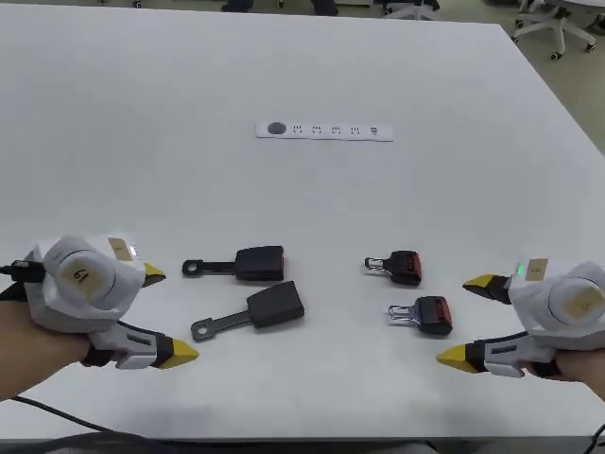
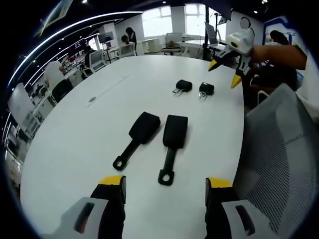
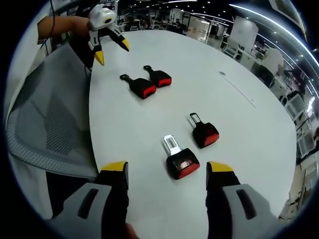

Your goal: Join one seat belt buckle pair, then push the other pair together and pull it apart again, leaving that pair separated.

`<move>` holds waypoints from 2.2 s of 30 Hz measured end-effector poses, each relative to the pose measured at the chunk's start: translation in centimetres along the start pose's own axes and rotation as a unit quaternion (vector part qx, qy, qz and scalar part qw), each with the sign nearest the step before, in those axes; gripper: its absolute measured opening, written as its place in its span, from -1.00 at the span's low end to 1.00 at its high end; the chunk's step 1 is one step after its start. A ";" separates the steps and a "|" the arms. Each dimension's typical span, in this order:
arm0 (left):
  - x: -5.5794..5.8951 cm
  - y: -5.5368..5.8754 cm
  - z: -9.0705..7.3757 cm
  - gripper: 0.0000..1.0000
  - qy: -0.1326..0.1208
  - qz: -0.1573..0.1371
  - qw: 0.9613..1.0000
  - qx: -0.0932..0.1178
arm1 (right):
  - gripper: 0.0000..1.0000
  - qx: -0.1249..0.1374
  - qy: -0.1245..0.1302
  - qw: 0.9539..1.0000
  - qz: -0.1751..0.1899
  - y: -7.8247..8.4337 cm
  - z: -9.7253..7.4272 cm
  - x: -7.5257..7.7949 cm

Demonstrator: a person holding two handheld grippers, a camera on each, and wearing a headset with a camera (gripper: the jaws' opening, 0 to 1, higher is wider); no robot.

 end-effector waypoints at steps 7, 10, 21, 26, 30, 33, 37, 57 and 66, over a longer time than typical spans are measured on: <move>0.0 -0.8 2.1 0.27 0.015 -0.002 1.000 -0.007 | 0.18 -0.010 -0.010 1.000 -0.016 0.3 1.0 0.3; -0.1 -1.4 2.9 0.22 0.022 0.000 1.000 -0.013 | 0.10 -0.012 -0.020 1.000 -0.020 0.4 1.5 0.5; 0.0 -4.3 6.3 0.11 0.046 0.029 0.998 -0.028 | 0.03 -0.026 -0.038 0.998 -0.037 0.9 2.8 1.5; -0.3 -5.2 8.1 0.06 0.063 0.051 0.996 -0.036 | 0.00 -0.031 -0.045 0.997 -0.046 1.0 3.5 2.2; 0.0 -5.7 9.2 0.04 0.085 0.049 0.995 -0.026 | -0.05 -0.036 -0.051 0.997 -0.053 1.1 4.3 2.6; 0.1 -6.0 10.0 0.03 0.098 0.062 0.993 -0.026 | -0.10 -0.041 -0.062 0.995 -0.063 1.4 5.2 2.9; 0.2 -5.9 11.0 -0.03 0.116 0.093 0.988 -0.031 | -0.14 -0.048 -0.076 0.994 -0.069 1.6 5.5 3.0; 0.2 -5.7 12.2 -0.31 0.134 0.170 0.973 -0.076 | -0.23 -0.052 -0.105 0.987 -0.107 2.0 6.7 2.8; 0.3 -5.9 12.5 -0.32 0.147 0.212 0.961 -0.095 | -0.30 -0.053 -0.120 0.986 -0.102 2.2 6.9 3.1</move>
Point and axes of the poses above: the centre of the closed fingertips' face, and the gripper's own axes: z roughly forward along the fingers, x roughly to its right, y roughly out of its underside, the point moved 6 cm from there along -z, roughly backward along the fingers, and after that the axes turned 8 degrees about y, right-handed, at the moved point
